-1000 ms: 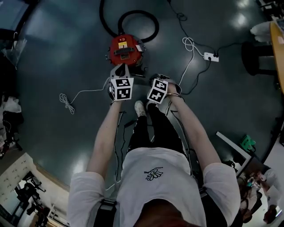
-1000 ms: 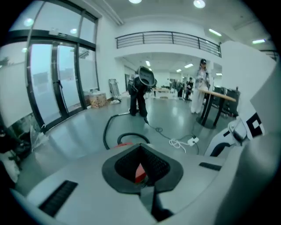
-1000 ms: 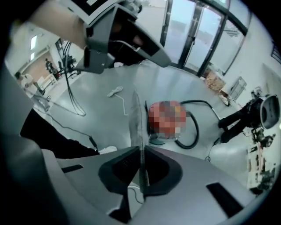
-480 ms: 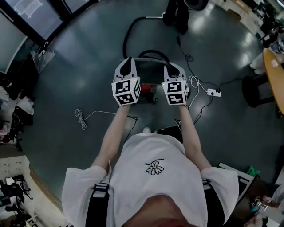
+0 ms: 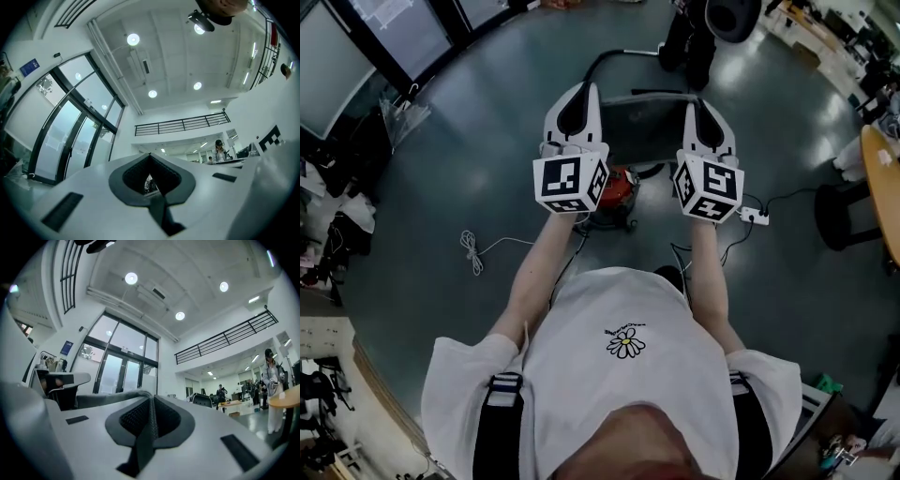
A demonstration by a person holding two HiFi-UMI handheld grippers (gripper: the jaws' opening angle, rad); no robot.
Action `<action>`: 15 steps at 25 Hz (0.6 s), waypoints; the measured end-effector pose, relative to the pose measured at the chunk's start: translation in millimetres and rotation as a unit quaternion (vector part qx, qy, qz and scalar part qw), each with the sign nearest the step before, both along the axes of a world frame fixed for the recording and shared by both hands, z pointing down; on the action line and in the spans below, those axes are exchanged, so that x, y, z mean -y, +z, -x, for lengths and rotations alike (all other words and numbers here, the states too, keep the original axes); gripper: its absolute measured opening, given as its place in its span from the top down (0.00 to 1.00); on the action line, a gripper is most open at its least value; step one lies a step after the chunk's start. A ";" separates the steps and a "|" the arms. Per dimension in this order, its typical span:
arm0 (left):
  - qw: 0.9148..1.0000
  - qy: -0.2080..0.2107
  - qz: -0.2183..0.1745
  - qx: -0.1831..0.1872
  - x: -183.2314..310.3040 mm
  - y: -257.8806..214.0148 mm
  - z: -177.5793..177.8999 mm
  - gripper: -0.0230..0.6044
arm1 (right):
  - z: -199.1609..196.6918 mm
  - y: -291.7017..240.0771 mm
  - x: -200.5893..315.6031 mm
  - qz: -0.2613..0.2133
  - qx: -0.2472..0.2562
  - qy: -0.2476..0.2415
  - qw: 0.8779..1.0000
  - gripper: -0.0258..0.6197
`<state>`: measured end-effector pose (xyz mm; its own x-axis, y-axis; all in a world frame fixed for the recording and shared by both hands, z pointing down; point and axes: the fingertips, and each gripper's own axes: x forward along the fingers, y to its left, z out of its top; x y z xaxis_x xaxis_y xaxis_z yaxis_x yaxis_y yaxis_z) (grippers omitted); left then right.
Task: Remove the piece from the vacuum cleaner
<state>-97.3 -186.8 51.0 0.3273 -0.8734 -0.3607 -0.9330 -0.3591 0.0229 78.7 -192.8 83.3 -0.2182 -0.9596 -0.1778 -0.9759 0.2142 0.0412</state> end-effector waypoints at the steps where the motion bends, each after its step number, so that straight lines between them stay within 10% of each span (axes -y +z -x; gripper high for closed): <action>1: 1.000 0.001 -0.009 0.000 -2.7 -4.0 -0.9 0.96 | 0.2 -2.1 -1.6 -0.004 0.002 0.000 1.000 0.91; 15: 1.000 0.015 -0.004 -0.021 -6.4 -3.5 -10.5 0.96 | -7.8 15.6 -11.5 0.008 0.012 0.002 1.000 0.91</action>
